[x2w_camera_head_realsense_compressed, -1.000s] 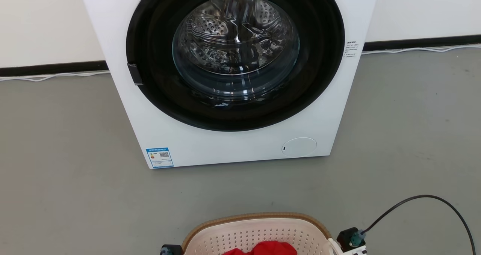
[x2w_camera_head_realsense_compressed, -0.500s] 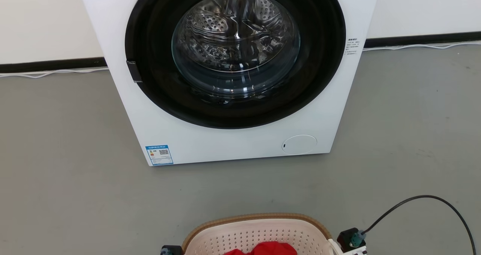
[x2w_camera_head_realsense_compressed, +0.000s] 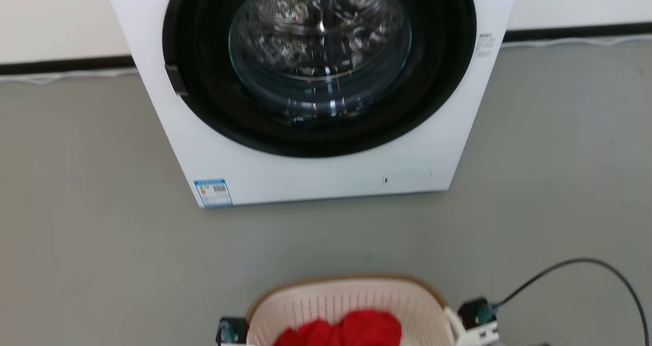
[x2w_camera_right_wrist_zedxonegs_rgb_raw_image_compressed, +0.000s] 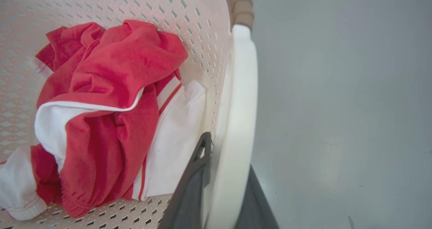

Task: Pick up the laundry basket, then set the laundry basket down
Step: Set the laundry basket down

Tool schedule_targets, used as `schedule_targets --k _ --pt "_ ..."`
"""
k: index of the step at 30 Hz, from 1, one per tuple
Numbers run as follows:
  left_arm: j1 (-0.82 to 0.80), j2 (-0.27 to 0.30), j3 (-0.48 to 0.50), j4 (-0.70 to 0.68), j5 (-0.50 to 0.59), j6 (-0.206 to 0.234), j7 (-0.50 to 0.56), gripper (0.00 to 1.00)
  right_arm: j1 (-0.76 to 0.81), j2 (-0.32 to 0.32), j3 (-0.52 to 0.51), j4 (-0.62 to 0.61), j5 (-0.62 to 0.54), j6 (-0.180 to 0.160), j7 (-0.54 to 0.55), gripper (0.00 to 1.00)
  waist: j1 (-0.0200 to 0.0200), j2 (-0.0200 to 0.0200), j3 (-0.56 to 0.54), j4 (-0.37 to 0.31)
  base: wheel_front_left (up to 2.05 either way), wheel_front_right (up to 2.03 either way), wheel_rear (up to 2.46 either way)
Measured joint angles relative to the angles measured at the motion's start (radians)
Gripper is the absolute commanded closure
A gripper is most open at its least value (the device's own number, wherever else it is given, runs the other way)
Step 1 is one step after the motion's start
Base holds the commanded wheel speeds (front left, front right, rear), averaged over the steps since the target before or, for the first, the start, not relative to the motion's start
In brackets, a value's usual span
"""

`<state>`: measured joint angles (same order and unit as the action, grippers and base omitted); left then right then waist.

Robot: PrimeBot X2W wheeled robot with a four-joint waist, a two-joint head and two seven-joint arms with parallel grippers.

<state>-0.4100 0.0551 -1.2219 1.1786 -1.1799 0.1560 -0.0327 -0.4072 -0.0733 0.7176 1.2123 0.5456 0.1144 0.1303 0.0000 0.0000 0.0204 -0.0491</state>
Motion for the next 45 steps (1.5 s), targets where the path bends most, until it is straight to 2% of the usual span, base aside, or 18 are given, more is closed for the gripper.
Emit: schedule_targets --k 7,20,31,45 --pt "-0.162 0.008 0.002 0.001 0.003 0.013 -0.050 1.00 -0.148 -0.007 -0.024 -0.002 -0.024 0.000 -0.086 1.00 0.0000 0.0000 0.110 0.002 0.00 0.00 0.00" --pt "-0.466 -0.001 0.019 0.032 0.036 0.020 -0.139 1.00 -0.440 -0.006 -0.146 0.076 -0.099 0.001 -0.246 1.00 0.0001 0.0000 0.411 0.002 0.00 0.00 0.00" --pt "-0.602 -0.007 0.013 0.037 0.055 0.020 -0.168 1.00 -0.547 -0.021 -0.240 0.091 -0.160 0.006 -0.295 1.00 0.0000 0.0000 0.637 0.006 0.00 0.00 0.00" --pt "-0.735 -0.008 0.020 0.028 0.063 0.029 -0.210 1.00 -0.682 -0.048 -0.314 0.092 -0.226 0.009 -0.329 1.00 0.0000 0.0000 0.838 0.017 0.00 0.00 0.00"
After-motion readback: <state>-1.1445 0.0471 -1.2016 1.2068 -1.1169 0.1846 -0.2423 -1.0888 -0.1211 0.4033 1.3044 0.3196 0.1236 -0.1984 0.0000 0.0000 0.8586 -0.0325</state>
